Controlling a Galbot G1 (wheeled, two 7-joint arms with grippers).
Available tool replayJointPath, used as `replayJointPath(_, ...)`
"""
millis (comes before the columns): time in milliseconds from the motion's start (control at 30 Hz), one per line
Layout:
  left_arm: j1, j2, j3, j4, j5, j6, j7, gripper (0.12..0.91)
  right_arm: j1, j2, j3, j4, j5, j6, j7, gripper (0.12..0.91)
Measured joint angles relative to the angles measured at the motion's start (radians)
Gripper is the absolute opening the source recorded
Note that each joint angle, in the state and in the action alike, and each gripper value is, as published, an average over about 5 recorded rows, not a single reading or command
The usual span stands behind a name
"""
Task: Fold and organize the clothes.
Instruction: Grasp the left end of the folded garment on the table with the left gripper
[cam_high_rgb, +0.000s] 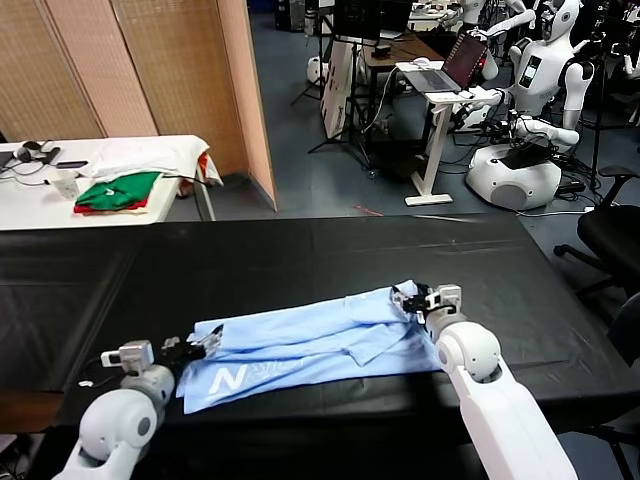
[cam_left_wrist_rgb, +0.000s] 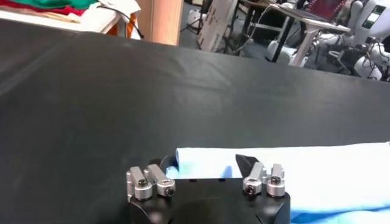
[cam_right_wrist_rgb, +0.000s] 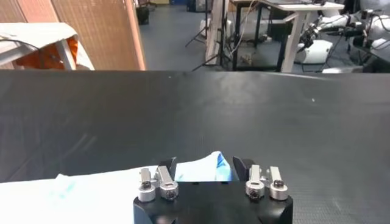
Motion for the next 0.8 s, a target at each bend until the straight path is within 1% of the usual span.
replayJointPath(33, -0.002, -0.002, 0.000, 0.006, 0.002, -0.005, -0.001, 0.615, 0.000, 0.001, 0.000, -0.001, 0.000, 0.001, 0.000, 0.703)
replayJointPath(100, -0.005, -0.004, 0.000, 0.018, 0.006, -0.014, -0.003, 0.497, 0.000, 0.003, 0.000, -0.003, -0.001, 0.001, 0.000, 0.671)
replayJointPath(133, -0.005, -0.005, -0.001, 0.023, 0.008, -0.018, -0.003, 0.440, 0.000, 0.005, 0.000, -0.004, -0.002, 0.002, 0.000, 0.635)
replayJointPath(167, -0.005, -0.005, -0.002, 0.027, 0.010, -0.021, -0.003, 0.365, 0.000, 0.006, 0.000, -0.005, -0.005, 0.002, 0.001, 0.602)
replayJointPath(200, -0.004, -0.004, -0.002, 0.030, 0.013, -0.023, -0.003, 0.308, -0.001, 0.009, 0.001, -0.006, -0.008, 0.003, 0.004, 0.557)
replayJointPath(267, -0.002, -0.003, -0.003, 0.033, 0.020, -0.027, -0.001, 0.205, -0.005, 0.015, 0.003, -0.005, -0.020, 0.003, 0.015, 0.437)
replayJointPath(300, -0.002, -0.002, -0.002, 0.033, 0.026, -0.029, 0.000, 0.174, -0.008, 0.019, 0.005, -0.002, -0.027, 0.004, 0.024, 0.380)
replayJointPath(333, -0.003, -0.002, -0.001, 0.035, 0.035, -0.032, 0.003, 0.160, -0.012, 0.024, 0.009, 0.001, -0.032, 0.005, 0.034, 0.313)
replayJointPath(367, -0.003, -0.002, 0.001, 0.037, 0.048, -0.038, 0.008, 0.147, -0.016, 0.029, 0.013, 0.005, -0.037, 0.007, 0.043, 0.265)
replayJointPath(433, -0.005, 0.000, 0.008, 0.044, 0.088, -0.059, 0.026, 0.148, -0.026, 0.040, 0.024, 0.015, -0.042, 0.015, 0.061, 0.196)
replayJointPath(467, -0.006, 0.001, 0.013, 0.048, 0.116, -0.074, 0.039, 0.146, -0.031, 0.046, 0.029, 0.020, -0.044, 0.021, 0.068, 0.179)
replayJointPath(567, -0.016, 0.006, 0.027, 0.066, 0.204, -0.116, 0.072, 0.146, -0.046, 0.064, 0.050, 0.036, -0.052, 0.036, 0.086, 0.164)
replayJointPath(633, -0.030, 0.008, 0.037, 0.082, 0.245, -0.133, 0.080, 0.146, -0.056, 0.074, 0.064, 0.045, -0.057, 0.042, 0.088, 0.162)
replayJointPath(700, -0.052, 0.011, 0.049, 0.100, 0.266, -0.143, 0.082, 0.146, -0.065, 0.079, 0.077, 0.050, -0.057, 0.047, 0.077, 0.162)
replayJointPath(800, -0.095, 0.016, 0.070, 0.130, 0.274, -0.148, 0.082, 0.146, -0.073, 0.078, 0.091, 0.054, -0.052, 0.047, 0.044, 0.180)
